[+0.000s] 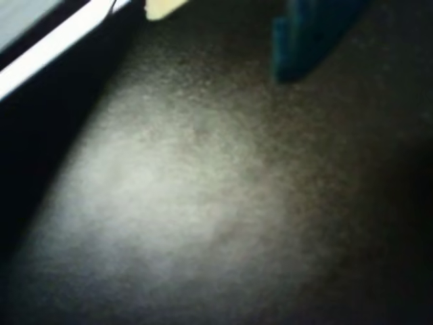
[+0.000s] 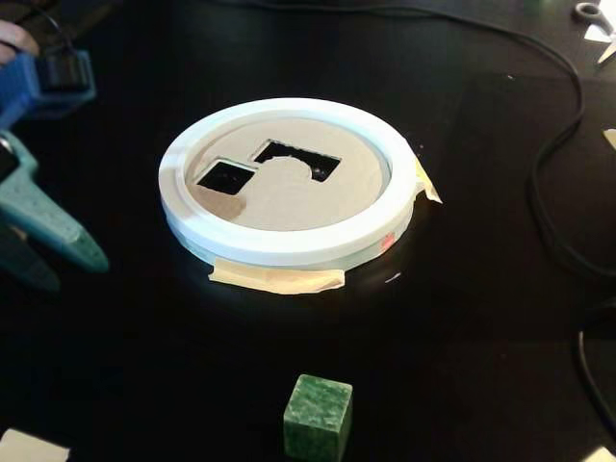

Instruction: Pick up the square block and drop it in corresponding square shaped hole

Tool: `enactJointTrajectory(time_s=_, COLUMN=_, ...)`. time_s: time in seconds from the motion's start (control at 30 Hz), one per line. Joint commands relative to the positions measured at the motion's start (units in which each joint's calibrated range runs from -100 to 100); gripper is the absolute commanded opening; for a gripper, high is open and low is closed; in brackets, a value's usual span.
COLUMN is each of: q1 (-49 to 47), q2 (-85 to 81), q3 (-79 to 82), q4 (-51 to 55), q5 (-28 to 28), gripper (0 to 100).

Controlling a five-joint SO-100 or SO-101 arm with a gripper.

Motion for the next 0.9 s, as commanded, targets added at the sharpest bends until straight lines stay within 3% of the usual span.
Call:
enactJointTrajectory(time_s=0.0, q1=0.47, q2=-0.53, q3=-12.37, q4=-1.97, q5=-0.05, gripper=70)
enactJointTrajectory(time_s=0.23, q1=0.47, q2=4.57, q3=-27.85, q4=-7.29, q5=-0.54, gripper=70)
enactJointTrajectory(time_s=0.37, q1=-0.02, q2=25.8, q3=-40.97, q4=-11.11, q5=-1.71, gripper=70)
enactJointTrajectory(time_s=0.63, q1=0.72, q2=74.97, q3=-81.68, q4=-9.7, q5=-1.61, gripper=71)
enactJointTrajectory(time_s=0.87, q1=4.97, q2=104.44, q3=-105.91, q4=-0.67, q5=-1.17, gripper=71)
